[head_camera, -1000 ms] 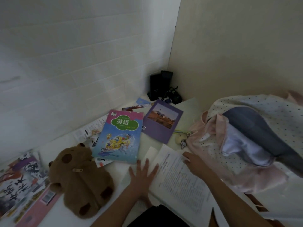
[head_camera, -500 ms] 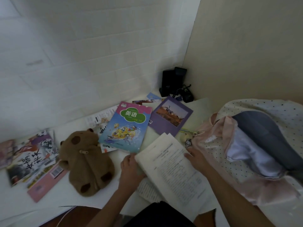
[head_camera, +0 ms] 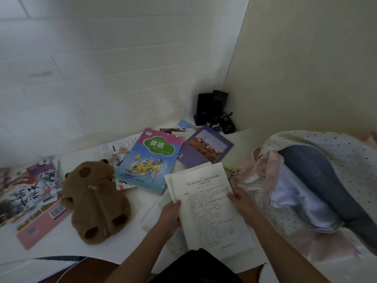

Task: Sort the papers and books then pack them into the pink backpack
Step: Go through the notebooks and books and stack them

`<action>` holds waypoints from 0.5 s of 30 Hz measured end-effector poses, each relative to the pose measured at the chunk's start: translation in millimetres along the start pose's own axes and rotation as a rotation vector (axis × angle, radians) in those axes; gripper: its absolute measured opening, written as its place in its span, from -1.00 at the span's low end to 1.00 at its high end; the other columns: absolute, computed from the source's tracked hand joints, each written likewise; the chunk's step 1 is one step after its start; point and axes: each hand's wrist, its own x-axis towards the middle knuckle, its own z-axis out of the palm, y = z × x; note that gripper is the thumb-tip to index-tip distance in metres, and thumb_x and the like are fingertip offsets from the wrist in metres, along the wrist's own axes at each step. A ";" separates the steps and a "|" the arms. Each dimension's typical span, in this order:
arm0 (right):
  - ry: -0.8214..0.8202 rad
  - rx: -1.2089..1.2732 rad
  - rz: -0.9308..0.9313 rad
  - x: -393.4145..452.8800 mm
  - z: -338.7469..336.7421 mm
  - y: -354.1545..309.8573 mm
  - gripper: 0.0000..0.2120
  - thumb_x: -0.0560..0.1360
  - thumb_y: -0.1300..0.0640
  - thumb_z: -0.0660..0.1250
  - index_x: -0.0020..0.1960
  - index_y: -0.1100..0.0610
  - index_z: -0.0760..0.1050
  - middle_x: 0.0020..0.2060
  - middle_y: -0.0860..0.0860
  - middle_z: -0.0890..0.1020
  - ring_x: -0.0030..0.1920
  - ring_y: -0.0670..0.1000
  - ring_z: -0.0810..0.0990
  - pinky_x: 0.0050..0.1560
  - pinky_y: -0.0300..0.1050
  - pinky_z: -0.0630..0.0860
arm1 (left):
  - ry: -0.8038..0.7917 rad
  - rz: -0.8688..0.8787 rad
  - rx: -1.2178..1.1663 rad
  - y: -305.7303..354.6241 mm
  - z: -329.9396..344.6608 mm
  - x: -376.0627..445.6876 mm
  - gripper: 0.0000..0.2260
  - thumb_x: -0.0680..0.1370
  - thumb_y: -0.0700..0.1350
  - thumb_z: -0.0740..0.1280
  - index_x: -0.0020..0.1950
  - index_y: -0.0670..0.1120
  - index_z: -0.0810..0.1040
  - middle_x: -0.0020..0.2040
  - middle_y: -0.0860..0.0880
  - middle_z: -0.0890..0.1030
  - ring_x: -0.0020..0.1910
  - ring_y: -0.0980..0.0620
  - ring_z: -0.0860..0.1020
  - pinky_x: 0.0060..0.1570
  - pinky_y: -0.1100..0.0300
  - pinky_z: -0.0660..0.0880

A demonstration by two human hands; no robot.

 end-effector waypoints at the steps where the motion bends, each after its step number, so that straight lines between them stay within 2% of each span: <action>1: 0.037 -0.056 0.002 1.0 -0.1 -0.3 -0.81 0.59 0.25 0.20 0.12 0.14 0.54 -0.02 0.07 0.62 -0.03 0.06 0.59 0.06 0.01 0.51 | 0.014 0.012 0.001 -0.2 1.9 0.1 -0.78 0.63 -0.11 0.15 0.08 -0.20 0.53 -0.13 -0.14 0.65 -0.18 -0.09 0.61 -0.27 0.11 0.54; 3: 0.117 -0.160 0.010 4.6 0.1 -1.6 -0.82 0.58 0.23 0.20 0.06 0.21 0.57 -0.07 0.10 0.62 -0.06 0.09 0.58 0.02 -0.01 0.49 | 0.025 0.018 0.017 2.9 6.6 -1.0 -0.75 0.60 -0.03 0.22 -0.08 -0.16 0.60 -0.26 -0.12 0.68 -0.29 -0.06 0.62 -0.33 0.14 0.55; 5: 0.162 -0.241 -0.013 7.4 1.6 -5.5 -0.81 0.58 0.20 0.20 -0.01 0.25 0.57 -0.13 0.12 0.61 -0.11 0.11 0.57 -0.11 -0.06 0.46 | 0.039 0.014 0.015 6.3 8.9 1.3 -0.74 0.57 0.02 0.26 -0.13 -0.13 0.62 -0.30 -0.10 0.69 -0.29 -0.08 0.61 -0.29 0.12 0.53; 7: 0.194 -0.273 -0.054 9.3 5.1 -11.6 -0.81 0.58 0.20 0.21 -0.10 0.25 0.55 -0.21 0.11 0.60 -0.18 0.10 0.54 -0.25 -0.14 0.36 | 0.059 0.009 0.000 10.0 7.4 4.7 -0.72 0.57 0.04 0.25 -0.09 -0.13 0.62 -0.21 -0.13 0.69 -0.18 -0.13 0.62 -0.20 0.07 0.54; 10: 0.287 -0.315 -0.077 10.8 7.4 -21.8 -0.78 0.59 0.18 0.19 -0.18 0.24 0.48 -0.29 0.08 0.56 -0.25 0.09 0.52 -0.28 -0.15 0.32 | 0.108 -0.010 -0.135 17.1 1.3 10.9 -0.71 0.62 0.05 0.14 -0.04 -0.11 0.54 -0.13 -0.13 0.64 -0.12 -0.13 0.60 -0.22 0.04 0.53; 12: 0.364 -0.479 -0.104 7.8 6.2 -33.2 -0.75 0.61 0.13 0.14 -0.21 0.16 0.42 -0.33 0.01 0.50 -0.28 0.05 0.49 -0.32 -0.19 0.31 | 0.136 0.001 -0.168 20.4 -5.1 13.6 -0.72 0.63 0.03 0.12 0.02 -0.14 0.50 -0.09 -0.14 0.62 -0.13 -0.11 0.58 -0.23 0.03 0.52; 15: 0.481 -0.708 -0.264 4.5 6.3 -62.9 -0.74 0.62 0.08 0.08 -0.17 0.11 0.43 -0.42 -0.05 0.43 -0.38 0.00 0.46 -0.39 -0.19 0.30 | 0.163 0.065 -0.134 22.9 -12.9 14.0 -0.76 0.63 -0.03 0.17 0.10 -0.19 0.48 0.02 -0.20 0.59 -0.11 -0.14 0.58 -0.08 -0.02 0.52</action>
